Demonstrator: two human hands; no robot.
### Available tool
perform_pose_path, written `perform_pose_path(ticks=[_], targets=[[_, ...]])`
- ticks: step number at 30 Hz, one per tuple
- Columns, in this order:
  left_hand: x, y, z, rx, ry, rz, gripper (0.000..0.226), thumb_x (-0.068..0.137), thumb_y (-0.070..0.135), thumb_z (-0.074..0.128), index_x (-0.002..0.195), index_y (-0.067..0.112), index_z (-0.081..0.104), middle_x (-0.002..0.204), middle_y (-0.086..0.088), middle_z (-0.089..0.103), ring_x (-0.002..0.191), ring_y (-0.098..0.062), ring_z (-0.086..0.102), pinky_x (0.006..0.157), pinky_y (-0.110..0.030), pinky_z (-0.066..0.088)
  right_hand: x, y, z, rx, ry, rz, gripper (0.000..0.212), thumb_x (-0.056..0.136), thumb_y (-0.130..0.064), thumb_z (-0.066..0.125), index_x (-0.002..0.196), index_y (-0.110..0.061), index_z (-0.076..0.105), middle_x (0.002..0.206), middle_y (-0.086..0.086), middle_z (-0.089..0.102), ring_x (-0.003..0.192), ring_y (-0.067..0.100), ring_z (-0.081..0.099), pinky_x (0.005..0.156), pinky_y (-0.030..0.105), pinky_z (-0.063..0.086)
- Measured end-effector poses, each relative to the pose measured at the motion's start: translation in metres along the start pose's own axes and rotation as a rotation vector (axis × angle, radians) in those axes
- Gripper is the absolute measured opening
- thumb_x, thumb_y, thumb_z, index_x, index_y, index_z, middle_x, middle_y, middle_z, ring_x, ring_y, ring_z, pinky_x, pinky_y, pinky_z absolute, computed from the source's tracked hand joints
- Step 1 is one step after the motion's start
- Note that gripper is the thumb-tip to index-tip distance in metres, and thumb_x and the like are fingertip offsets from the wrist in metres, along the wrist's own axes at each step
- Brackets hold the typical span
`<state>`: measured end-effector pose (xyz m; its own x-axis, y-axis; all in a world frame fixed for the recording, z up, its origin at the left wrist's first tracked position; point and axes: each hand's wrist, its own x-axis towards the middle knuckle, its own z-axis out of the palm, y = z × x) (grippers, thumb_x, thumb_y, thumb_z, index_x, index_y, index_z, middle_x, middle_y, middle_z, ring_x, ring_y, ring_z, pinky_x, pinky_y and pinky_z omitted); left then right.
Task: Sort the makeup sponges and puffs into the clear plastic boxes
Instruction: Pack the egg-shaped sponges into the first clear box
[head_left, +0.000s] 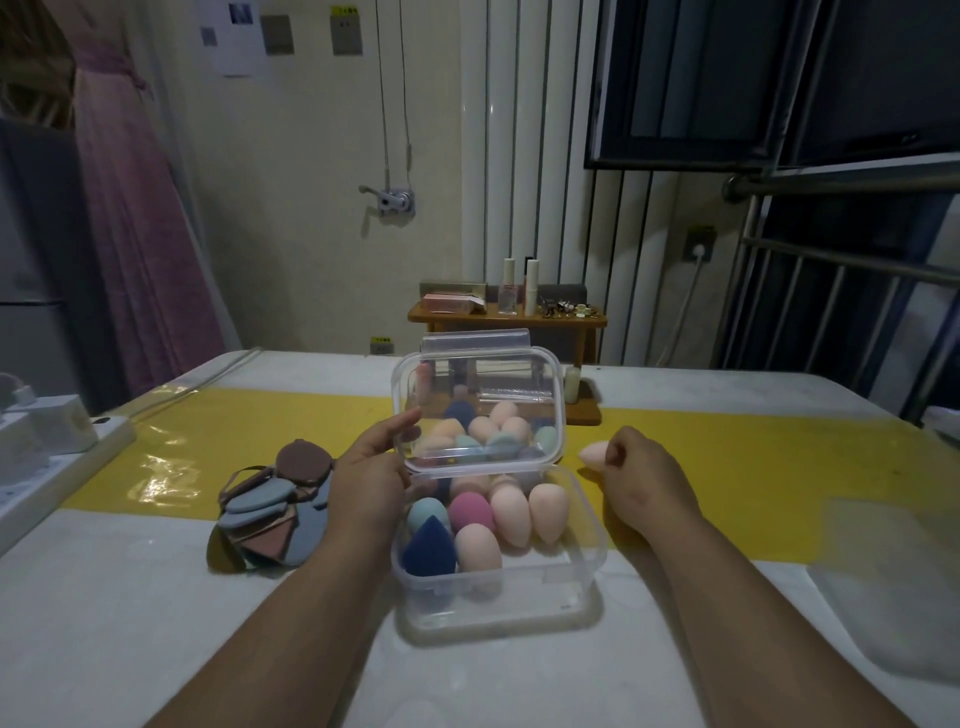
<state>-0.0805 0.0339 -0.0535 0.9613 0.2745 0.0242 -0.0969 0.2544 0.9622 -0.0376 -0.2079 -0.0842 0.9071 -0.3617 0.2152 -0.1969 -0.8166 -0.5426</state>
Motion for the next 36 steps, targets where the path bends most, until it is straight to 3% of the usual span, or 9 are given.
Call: perform_pose_path(ticks=[5,8,11,15,17,20,22,28,36], targets=[[-0.001,0.000,0.001,0.004,-0.003,0.003,0.057,0.084,-0.025,0.043,0.110,0.017,0.071,0.111,-0.001,0.063,0.091,-0.014,0.061,0.053,-0.020,0.056,-0.012,-0.011,-0.024,0.230,0.033,-0.023,0.016,0.096,-0.002,0.050,0.086,-0.012,0.044,0.106,0.009,0.052,0.072,0.021,0.045,0.038,0.015,0.033],[-0.003,0.002,0.001,-0.006,-0.003,0.002,0.053,0.087,-0.022,0.043,0.107,0.019,0.071,0.108,0.001,0.063,0.089,-0.013,0.061,0.051,-0.019,0.055,-0.016,-0.021,-0.040,0.303,0.119,-0.105,0.020,0.090,-0.012,0.063,0.091,-0.017,0.043,0.096,0.006,0.055,0.079,0.026,0.050,0.051,0.029,0.036],[-0.003,0.002,0.001,-0.017,-0.004,0.002,0.054,0.087,-0.022,0.041,0.107,0.018,0.071,0.107,0.001,0.062,0.088,-0.013,0.060,0.051,-0.020,0.055,-0.027,-0.033,-0.055,0.444,0.154,-0.239,0.029,0.079,-0.021,0.074,0.099,-0.023,0.054,0.089,-0.006,0.058,0.078,0.016,0.056,0.061,0.031,0.045],[-0.003,0.003,0.002,-0.006,0.002,0.000,0.057,0.084,-0.024,0.041,0.110,0.016,0.070,0.107,0.001,0.062,0.088,-0.012,0.059,0.051,-0.020,0.056,-0.044,-0.049,-0.067,0.539,-0.186,-0.441,0.030,0.072,-0.005,0.077,0.083,-0.033,0.073,0.079,-0.011,0.071,0.076,0.007,0.064,0.068,0.024,0.050],[-0.003,0.003,0.002,-0.008,0.000,0.002,0.056,0.085,-0.024,0.041,0.110,0.016,0.070,0.108,0.000,0.062,0.087,-0.012,0.060,0.051,-0.019,0.055,-0.050,-0.054,-0.067,0.460,-0.376,-0.464,0.032,0.070,-0.003,0.076,0.083,-0.032,0.079,0.082,-0.011,0.073,0.082,0.009,0.066,0.071,0.025,0.052],[-0.004,0.004,0.001,-0.012,-0.005,0.004,0.054,0.088,-0.022,0.039,0.107,0.017,0.070,0.106,0.001,0.062,0.084,-0.012,0.061,0.050,-0.019,0.054,-0.054,-0.060,-0.066,0.275,-0.492,-0.449,0.032,0.068,-0.007,0.076,0.090,-0.030,0.079,0.087,-0.014,0.071,0.080,0.004,0.062,0.065,0.019,0.049],[-0.005,0.004,0.001,-0.020,-0.009,0.007,0.053,0.089,-0.021,0.038,0.106,0.018,0.070,0.106,0.000,0.061,0.084,-0.011,0.060,0.050,-0.019,0.055,-0.057,-0.063,-0.065,0.158,-0.487,-0.448,0.032,0.069,-0.011,0.077,0.094,-0.031,0.075,0.088,-0.014,0.069,0.076,0.003,0.060,0.059,0.014,0.045],[-0.006,0.004,0.002,-0.012,-0.008,0.006,0.052,0.088,-0.020,0.039,0.109,0.017,0.069,0.106,0.001,0.061,0.085,-0.011,0.059,0.052,-0.019,0.056,-0.061,-0.067,-0.061,-0.005,-0.465,-0.459,0.020,0.064,-0.022,0.082,0.079,-0.029,0.070,0.085,-0.010,0.067,0.080,0.010,0.064,0.067,0.028,0.057],[-0.005,0.004,0.002,-0.025,0.000,0.001,0.054,0.088,-0.020,0.036,0.103,0.019,0.070,0.104,0.002,0.061,0.086,-0.014,0.060,0.054,-0.022,0.058,-0.071,-0.073,-0.059,-0.191,-0.508,-0.478,0.028,0.072,-0.027,0.079,0.098,-0.032,0.072,0.092,-0.015,0.066,0.084,0.009,0.062,0.071,0.026,0.057]])
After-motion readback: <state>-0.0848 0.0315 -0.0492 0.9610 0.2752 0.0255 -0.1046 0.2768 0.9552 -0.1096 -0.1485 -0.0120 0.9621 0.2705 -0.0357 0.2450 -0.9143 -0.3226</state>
